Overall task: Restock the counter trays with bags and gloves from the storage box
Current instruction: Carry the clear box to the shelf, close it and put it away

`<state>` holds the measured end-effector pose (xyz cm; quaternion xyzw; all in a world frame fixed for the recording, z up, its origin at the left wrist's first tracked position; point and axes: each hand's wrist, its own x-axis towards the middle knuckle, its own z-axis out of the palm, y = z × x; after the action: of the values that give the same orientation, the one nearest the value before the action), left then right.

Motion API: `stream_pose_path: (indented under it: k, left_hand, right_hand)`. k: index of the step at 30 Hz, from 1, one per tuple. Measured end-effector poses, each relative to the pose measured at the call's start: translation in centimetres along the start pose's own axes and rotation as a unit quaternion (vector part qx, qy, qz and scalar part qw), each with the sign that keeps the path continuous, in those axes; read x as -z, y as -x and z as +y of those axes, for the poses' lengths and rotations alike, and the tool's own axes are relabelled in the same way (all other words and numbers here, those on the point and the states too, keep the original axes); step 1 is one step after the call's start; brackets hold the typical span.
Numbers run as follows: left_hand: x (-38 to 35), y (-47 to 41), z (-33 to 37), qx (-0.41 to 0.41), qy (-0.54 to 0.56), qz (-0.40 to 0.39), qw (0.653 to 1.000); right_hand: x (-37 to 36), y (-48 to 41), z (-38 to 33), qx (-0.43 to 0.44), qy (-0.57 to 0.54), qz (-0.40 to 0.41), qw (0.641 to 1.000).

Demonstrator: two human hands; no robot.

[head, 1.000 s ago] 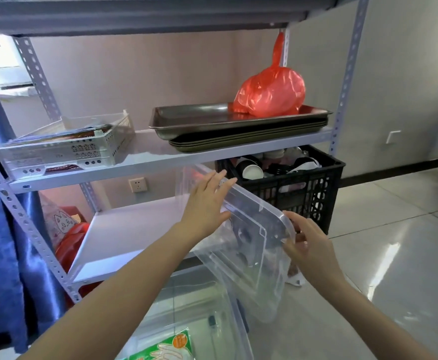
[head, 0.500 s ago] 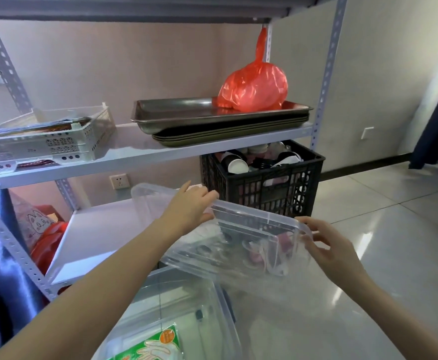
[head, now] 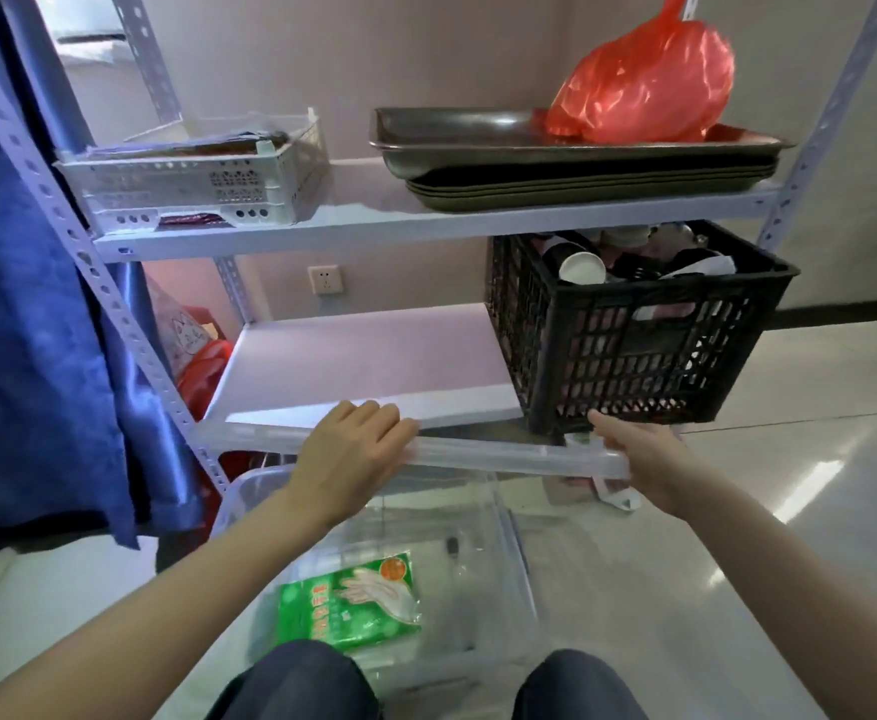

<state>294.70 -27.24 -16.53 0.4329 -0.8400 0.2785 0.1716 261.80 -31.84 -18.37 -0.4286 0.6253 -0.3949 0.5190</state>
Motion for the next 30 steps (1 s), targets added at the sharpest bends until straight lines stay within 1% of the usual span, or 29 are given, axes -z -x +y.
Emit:
stream_pose_path:
  k: [3, 5, 8, 11, 14, 16, 17, 18, 19, 20, 21, 23, 24, 26, 27, 28, 30]
  left_hand:
    - [0.0, 4.4, 0.1, 0.033, 0.018, -0.019, 0.999]
    - [-0.1, 7.7, 0.0, 0.052, 0.042, -0.046, 0.997]
    - [-0.4, 13.2, 0.0, 0.062, 0.099, -0.124, 0.985]
    - [-1.3, 17.6, 1.0, 0.056, 0.143, -0.217, 0.964]
    - [-2.9, 20.4, 2.2, 0.054, 0.183, -0.258, 0.947]
    - [-4.2, 21.6, 2.7, 0.058, 0.194, -0.288, 0.936]
    - [-4.8, 22.2, 2.8, 0.081, 0.207, -0.306, 0.926]
    - [-5.4, 22.7, 2.7, 0.122, 0.223, -0.318, 0.913]
    - [-5.9, 23.2, 2.5, 0.184, 0.242, -0.321, 0.897]
    - [-6.3, 23.7, 2.0, 0.250, 0.256, -0.303, 0.883]
    - [-6.7, 24.2, 1.3, 0.309, 0.260, -0.270, 0.874]
    - [-7.5, 25.4, -0.6, 0.409, 0.235, -0.193, 0.861]
    - [-7.9, 26.1, -1.6, 0.463, 0.212, -0.174, 0.843]
    - [-8.6, 27.6, -3.0, 0.569, 0.176, -0.181, 0.783]
    - [-8.9, 28.3, -3.3, 0.600, 0.172, -0.194, 0.757]
    - [-9.1, 28.8, -3.3, 0.619, 0.184, -0.200, 0.737]
    - [-9.5, 29.5, -2.7, 0.630, 0.219, -0.191, 0.720]
  right_hand:
    - [-3.7, -1.6, 2.2, -0.023, 0.073, -0.026, 0.997]
    - [-6.0, -2.1, 3.8, -0.028, 0.103, -0.023, 0.994]
    - [-9.6, -2.3, 6.7, -0.005, 0.134, -0.015, 0.991]
    - [-12.5, -1.4, 9.9, 0.023, 0.183, -0.025, 0.982]
    - [-13.7, -0.8, 12.6, 0.074, 0.227, 0.008, 0.971]
    - [-13.8, -0.9, 14.0, 0.083, 0.262, 0.002, 0.962]
    - [-13.8, -1.0, 14.6, 0.076, 0.281, -0.007, 0.957]
    - [-13.7, -1.2, 15.3, 0.070, 0.295, -0.011, 0.953]
    - [-13.5, -1.3, 15.8, 0.070, 0.300, -0.008, 0.951]
    - [-13.4, -1.4, 16.3, 0.077, 0.301, 0.001, 0.950]
    - [-13.2, -1.5, 16.7, 0.086, 0.300, 0.011, 0.950]
    - [-13.0, -1.6, 16.9, 0.105, 0.303, 0.021, 0.947]
    - [-12.9, -1.8, 16.9, 0.115, 0.305, 0.022, 0.945]
    - [-12.6, -2.2, 17.0, 0.110, 0.300, 0.017, 0.947]
    - [-12.6, -2.4, 17.1, 0.090, 0.291, 0.013, 0.952]
    - [-12.5, -2.5, 17.3, 0.069, 0.286, 0.009, 0.956]
    - [-12.5, -2.6, 17.7, 0.061, 0.288, 0.009, 0.956]
